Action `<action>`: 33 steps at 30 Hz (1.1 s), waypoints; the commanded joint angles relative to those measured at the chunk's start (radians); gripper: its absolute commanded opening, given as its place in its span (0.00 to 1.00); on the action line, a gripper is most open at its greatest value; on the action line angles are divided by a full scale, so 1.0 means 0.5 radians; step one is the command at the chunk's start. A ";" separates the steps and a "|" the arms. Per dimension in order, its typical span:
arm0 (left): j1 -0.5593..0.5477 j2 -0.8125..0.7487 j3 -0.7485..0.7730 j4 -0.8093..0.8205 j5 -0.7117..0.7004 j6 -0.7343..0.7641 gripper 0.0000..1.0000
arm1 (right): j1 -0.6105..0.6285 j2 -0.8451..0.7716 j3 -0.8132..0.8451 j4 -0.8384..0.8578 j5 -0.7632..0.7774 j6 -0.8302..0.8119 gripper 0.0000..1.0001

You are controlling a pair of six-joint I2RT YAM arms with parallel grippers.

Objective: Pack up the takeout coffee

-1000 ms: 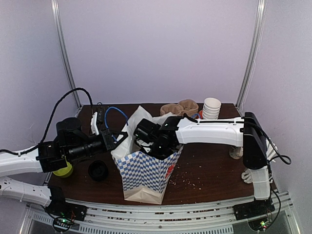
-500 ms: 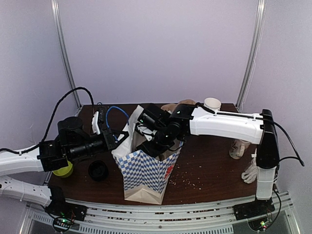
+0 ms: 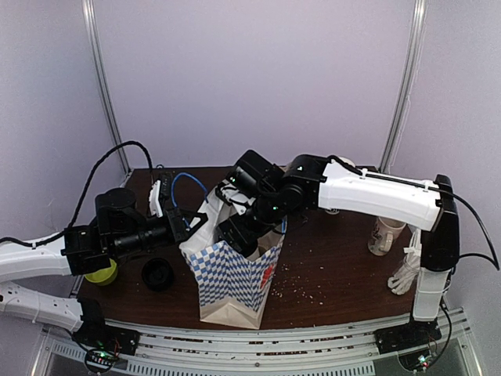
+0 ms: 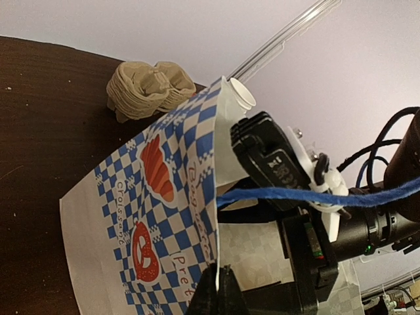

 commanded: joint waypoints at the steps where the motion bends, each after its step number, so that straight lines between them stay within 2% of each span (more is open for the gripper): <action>1: 0.005 0.020 0.033 -0.034 0.028 0.047 0.00 | 0.008 -0.147 0.050 -0.029 0.057 0.001 1.00; 11: 0.005 0.027 0.040 -0.046 0.026 0.055 0.00 | 0.009 -0.239 0.240 -0.170 0.140 -0.008 1.00; 23: 0.005 0.069 0.113 -0.093 0.023 0.095 0.00 | 0.005 -0.454 0.358 -0.156 0.244 -0.008 1.00; 27: 0.005 0.098 0.193 -0.178 0.022 0.124 0.09 | -0.008 -0.574 0.480 -0.166 0.342 -0.005 1.00; 33: 0.005 0.134 0.262 -0.249 0.039 0.129 0.24 | -0.039 -0.808 0.413 -0.179 0.607 -0.021 1.00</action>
